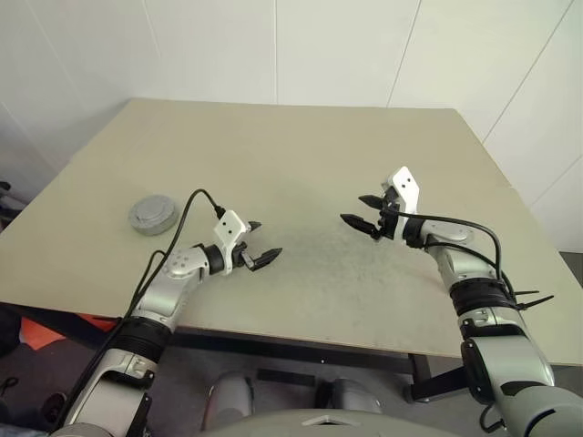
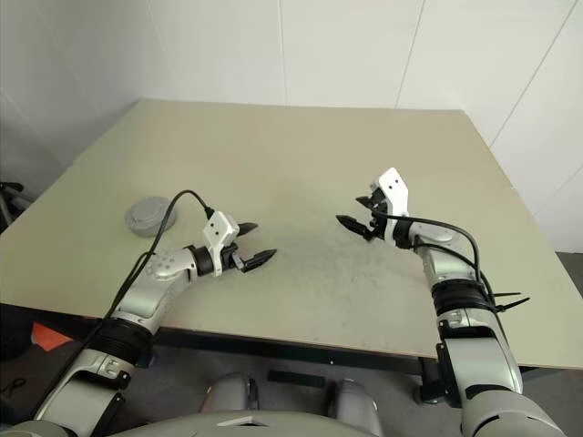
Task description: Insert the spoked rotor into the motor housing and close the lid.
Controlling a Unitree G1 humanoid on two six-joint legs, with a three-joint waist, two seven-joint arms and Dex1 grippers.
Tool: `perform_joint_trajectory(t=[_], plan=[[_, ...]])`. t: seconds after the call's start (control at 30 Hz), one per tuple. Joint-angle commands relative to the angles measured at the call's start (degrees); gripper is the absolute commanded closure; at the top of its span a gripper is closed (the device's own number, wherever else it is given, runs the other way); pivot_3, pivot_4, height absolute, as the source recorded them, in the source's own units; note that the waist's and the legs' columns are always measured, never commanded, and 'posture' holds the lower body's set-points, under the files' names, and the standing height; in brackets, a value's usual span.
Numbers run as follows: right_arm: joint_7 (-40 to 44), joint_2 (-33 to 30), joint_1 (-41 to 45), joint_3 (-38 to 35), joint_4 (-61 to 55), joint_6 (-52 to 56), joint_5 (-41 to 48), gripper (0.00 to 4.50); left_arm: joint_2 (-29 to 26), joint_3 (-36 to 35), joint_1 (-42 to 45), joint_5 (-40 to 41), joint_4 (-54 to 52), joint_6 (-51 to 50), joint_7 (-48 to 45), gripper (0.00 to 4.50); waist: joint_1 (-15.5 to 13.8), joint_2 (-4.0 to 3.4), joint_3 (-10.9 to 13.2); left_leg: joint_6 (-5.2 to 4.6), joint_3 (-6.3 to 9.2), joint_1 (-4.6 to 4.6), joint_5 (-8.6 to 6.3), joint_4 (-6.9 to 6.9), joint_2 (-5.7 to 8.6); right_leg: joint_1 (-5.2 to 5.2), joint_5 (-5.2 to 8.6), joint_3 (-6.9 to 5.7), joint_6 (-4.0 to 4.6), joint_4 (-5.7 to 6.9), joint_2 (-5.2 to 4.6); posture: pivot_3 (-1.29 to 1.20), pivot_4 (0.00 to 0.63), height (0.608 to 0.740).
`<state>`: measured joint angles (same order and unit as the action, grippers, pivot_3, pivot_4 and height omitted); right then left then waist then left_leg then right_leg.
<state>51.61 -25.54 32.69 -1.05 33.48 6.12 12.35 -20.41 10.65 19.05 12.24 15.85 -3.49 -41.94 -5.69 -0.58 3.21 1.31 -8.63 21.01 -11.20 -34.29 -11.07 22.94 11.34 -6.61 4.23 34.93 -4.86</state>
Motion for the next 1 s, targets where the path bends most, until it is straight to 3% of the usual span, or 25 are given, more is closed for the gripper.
perform_joint_trajectory(t=[0.03, 0.17, 1.0], plan=[[-0.54, -0.23, 1.12, -2.26, -4.1, 0.87, 2.1, 0.57, 0.2, -3.16, 0.91, 0.62, -3.02, 1.33, 0.92, 0.03, -0.03, 0.0, -0.01, -0.06, 0.0, -0.06, -0.02, 0.0, 0.0, -0.04, 0.03, 0.0, -0.05, -0.01, 0.0, 0.0, 0.0, 0.74], [-0.77, -0.3, 1.64, -1.74, -3.94, 0.79, 1.22, 0.57, 0.32, -4.56, 2.0, 0.28, -3.04, 1.66, 1.24, 0.03, -0.08, -0.02, -0.01, -0.16, 0.0, -0.19, -0.08, 0.0, -0.01, -0.31, 0.18, 0.0, -0.31, -0.04, 0.0, 0.0, 0.0, 0.74], [-1.3, 1.11, 2.68, -2.1, -3.82, 1.47, 2.01, 0.57, 4.73, -7.42, 3.2, 0.34, -4.32, 1.67, 4.8, 0.03, -0.13, -0.03, -0.02, -0.25, 0.0, -0.12, -0.13, 0.0, 0.02, -0.28, 0.0, -0.01, 0.0, -0.1, -0.02, 0.0, 0.0, 0.74]])
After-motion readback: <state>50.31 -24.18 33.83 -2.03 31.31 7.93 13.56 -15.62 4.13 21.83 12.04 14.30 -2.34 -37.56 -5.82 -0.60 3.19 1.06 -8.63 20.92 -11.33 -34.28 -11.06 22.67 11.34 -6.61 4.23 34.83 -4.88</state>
